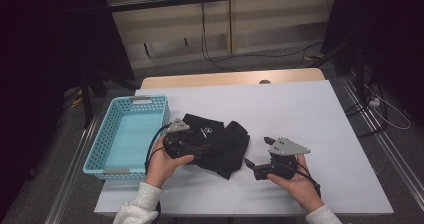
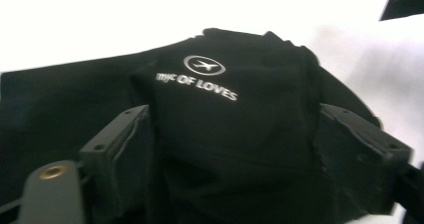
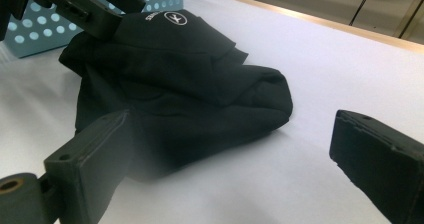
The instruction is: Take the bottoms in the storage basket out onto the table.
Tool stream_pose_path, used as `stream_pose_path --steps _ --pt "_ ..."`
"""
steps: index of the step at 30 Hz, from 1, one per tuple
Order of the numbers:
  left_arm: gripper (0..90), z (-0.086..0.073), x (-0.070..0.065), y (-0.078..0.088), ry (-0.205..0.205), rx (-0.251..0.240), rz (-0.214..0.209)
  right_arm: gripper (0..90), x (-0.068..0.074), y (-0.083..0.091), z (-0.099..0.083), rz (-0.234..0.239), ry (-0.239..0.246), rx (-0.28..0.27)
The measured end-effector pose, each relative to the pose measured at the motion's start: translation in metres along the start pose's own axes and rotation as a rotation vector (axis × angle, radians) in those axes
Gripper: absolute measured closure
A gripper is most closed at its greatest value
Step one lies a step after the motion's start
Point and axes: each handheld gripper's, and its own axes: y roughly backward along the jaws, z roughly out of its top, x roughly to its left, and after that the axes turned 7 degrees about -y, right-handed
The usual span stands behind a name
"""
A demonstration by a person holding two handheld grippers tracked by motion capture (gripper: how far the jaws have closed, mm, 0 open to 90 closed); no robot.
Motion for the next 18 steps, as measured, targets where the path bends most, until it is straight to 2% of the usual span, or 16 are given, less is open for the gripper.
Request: stream_pose_path --steps 2,4,5,7,9,12,16,18 --pt "19.9 0.0 0.0 0.0 0.004 -0.001 0.005 3.8 0.0 0.0 0.0 0.004 0.0 0.006" --pt "25.6 0.0 -0.001 0.001 0.0 -0.016 0.005 3.9 0.0 0.0 0.0 0.004 -0.003 0.001" --pt "28.9 0.0 -0.001 0.002 0.002 -0.025 0.001 3.9 0.0 0.001 -0.001 0.001 -0.006 -0.001" --pt "41.6 0.002 -0.002 0.003 0.017 -0.031 -0.022 4.1 -0.001 0.002 -0.001 -0.003 -0.004 -0.005" --pt "56.9 0.003 -0.003 0.004 0.048 -0.015 -0.05 4.3 -0.002 0.003 -0.001 -0.004 -0.005 -0.004" --pt "71.4 0.003 -0.005 0.0 0.048 0.02 -0.082 5.9 -0.003 0.004 -0.001 -0.006 -0.007 0.0" --pt "81.4 0.001 -0.007 -0.007 0.077 0.044 -0.129 8.8 -0.002 0.005 0.0 0.001 -0.008 -0.005" --pt "83.7 0.001 -0.008 -0.01 0.078 0.048 -0.136 10.9 -0.001 0.004 0.0 0.006 0.002 0.004"
